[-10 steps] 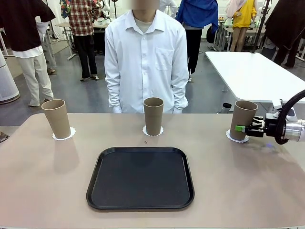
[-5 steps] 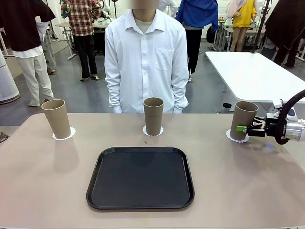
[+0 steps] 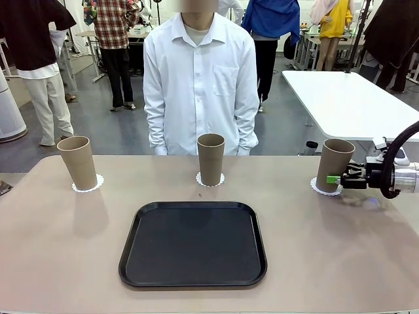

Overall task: Place coasters on the table and set cups on them.
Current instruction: Take one Reusable plastic cup from the Flat Tray and place it on a coaster set by the human.

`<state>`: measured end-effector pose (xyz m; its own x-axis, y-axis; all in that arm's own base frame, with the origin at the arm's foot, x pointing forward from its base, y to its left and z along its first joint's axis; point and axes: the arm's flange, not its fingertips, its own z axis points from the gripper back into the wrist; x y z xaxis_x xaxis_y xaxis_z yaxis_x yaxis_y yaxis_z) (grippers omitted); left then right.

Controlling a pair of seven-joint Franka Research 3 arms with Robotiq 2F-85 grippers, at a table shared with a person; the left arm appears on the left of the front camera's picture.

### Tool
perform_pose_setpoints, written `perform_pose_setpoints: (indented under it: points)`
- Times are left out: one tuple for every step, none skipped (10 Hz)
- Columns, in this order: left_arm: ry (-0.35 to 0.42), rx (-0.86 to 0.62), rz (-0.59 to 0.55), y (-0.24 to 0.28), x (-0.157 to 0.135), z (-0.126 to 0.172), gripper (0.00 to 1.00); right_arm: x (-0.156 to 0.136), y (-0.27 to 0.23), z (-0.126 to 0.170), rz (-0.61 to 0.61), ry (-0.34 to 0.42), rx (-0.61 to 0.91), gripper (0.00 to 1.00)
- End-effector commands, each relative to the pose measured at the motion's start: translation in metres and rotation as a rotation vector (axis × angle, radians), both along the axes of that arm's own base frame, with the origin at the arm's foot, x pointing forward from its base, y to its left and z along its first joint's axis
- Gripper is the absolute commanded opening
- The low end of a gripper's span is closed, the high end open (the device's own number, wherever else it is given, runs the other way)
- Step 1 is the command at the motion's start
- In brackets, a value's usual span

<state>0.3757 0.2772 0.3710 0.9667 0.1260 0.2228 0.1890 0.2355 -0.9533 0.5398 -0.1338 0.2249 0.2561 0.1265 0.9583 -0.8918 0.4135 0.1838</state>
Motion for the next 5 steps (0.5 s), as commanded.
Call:
perform_pose_setpoints:
  points:
    - [-0.002,0.005,0.005,0.000,-0.002,0.002,1.00,0.004,-0.005,0.000,0.018,0.044,-0.044,1.00]
    - [-0.002,0.005,0.005,0.000,-0.002,0.002,1.00,0.004,-0.007,-0.001,0.017,0.046,-0.052,1.00]
    - [-0.002,0.005,0.005,0.000,-0.002,0.002,1.00,0.003,-0.010,-0.002,0.015,0.051,-0.060,1.00]
    - [-0.002,0.005,0.005,0.000,-0.002,0.002,1.00,0.002,-0.014,-0.003,0.010,0.060,-0.070,1.00]
    - [-0.002,0.005,0.005,0.000,-0.002,0.002,1.00,-0.001,-0.019,-0.002,0.008,0.067,-0.085,1.00]
